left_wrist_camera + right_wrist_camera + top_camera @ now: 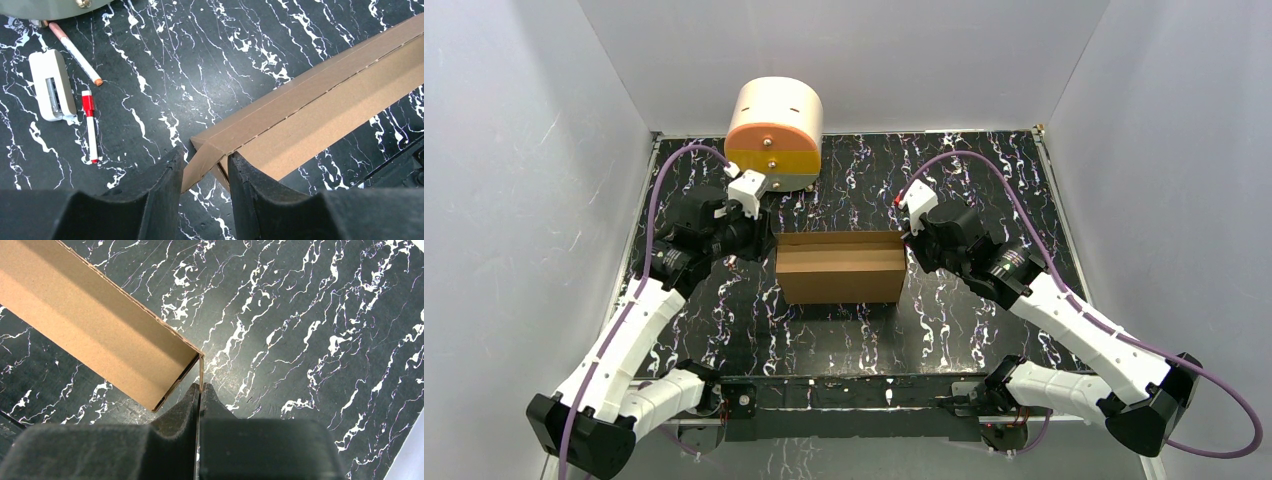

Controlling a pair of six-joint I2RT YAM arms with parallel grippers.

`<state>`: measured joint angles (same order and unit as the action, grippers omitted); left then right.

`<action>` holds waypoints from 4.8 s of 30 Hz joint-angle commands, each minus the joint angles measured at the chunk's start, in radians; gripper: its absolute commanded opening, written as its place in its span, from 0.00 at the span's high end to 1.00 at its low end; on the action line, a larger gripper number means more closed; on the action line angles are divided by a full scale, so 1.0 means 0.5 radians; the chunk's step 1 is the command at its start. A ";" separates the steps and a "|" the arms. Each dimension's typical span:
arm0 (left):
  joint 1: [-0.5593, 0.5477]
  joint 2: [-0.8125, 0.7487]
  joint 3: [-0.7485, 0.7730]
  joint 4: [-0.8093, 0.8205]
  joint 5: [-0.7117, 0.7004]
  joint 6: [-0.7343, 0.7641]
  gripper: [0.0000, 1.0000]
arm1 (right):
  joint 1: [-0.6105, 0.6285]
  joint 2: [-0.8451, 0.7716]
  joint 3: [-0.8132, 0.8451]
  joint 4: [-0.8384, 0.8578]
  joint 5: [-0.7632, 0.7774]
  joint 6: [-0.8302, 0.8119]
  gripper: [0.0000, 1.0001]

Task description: Fold the paper box

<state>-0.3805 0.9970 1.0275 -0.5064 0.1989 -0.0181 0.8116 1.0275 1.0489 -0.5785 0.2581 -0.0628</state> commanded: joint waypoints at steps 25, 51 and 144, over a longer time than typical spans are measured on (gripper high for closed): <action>0.009 0.052 0.161 -0.134 0.003 -0.697 1.00 | -0.002 0.181 0.188 -0.002 -0.182 0.600 1.00; -0.038 0.103 0.138 -0.168 -0.086 -0.985 1.00 | 0.000 0.256 0.326 -0.124 -0.008 1.399 1.00; -0.163 -0.489 -0.745 0.217 -0.295 -0.868 0.89 | 0.405 -0.213 -0.675 0.667 0.493 1.120 0.84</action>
<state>-0.4587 0.7574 0.7044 -0.2543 -0.0067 -0.4416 0.9958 0.9318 0.7383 -0.1867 0.5781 0.5011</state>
